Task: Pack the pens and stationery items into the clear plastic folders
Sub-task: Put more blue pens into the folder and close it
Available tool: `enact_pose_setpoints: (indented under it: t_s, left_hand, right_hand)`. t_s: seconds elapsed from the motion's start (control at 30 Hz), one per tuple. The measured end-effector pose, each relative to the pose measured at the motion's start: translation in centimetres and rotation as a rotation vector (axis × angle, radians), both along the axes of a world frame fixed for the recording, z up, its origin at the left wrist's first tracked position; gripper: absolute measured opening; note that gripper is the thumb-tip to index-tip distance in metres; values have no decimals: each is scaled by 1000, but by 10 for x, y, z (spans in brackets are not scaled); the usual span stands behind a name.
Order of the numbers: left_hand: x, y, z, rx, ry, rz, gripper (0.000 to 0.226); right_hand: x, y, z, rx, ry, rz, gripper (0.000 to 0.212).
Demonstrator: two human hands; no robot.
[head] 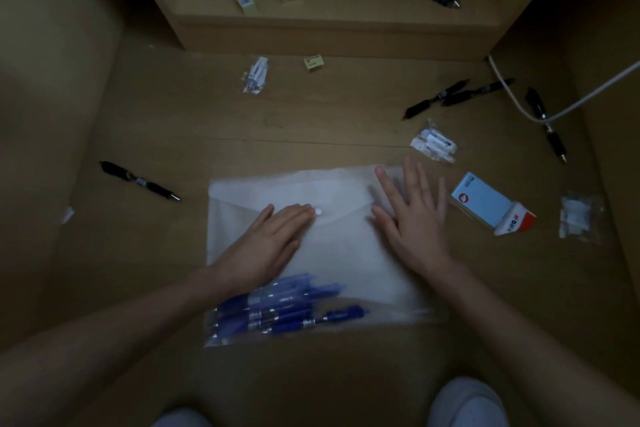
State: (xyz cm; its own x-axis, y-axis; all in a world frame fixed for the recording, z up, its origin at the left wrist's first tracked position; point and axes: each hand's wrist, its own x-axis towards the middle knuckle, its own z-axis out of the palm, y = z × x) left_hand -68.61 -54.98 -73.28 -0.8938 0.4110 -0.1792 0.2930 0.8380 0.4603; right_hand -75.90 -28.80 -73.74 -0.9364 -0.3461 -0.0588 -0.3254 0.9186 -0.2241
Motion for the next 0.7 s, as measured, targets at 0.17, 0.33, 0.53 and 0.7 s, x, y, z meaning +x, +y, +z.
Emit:
enact_pose_setpoints:
  t_s: [0.17, 0.33, 0.53, 0.7]
  left_hand:
    - [-9, -7, 1, -190, 158, -34, 51]
    - [-2, -10, -12, -333, 143, -95, 58]
    - [-8, -9, -10, -352, 107, -124, 55]
    - [-19, -21, 4, -20, -85, -22, 68]
  right_hand:
    - [14, -41, 3, 80, 121, 266, 51]
    - [27, -53, -14, 118, 51, 414, 52]
    - [26, -55, -12, 108, -17, 406, 50]
    - [17, -47, 0, -92, -211, 388, 54]
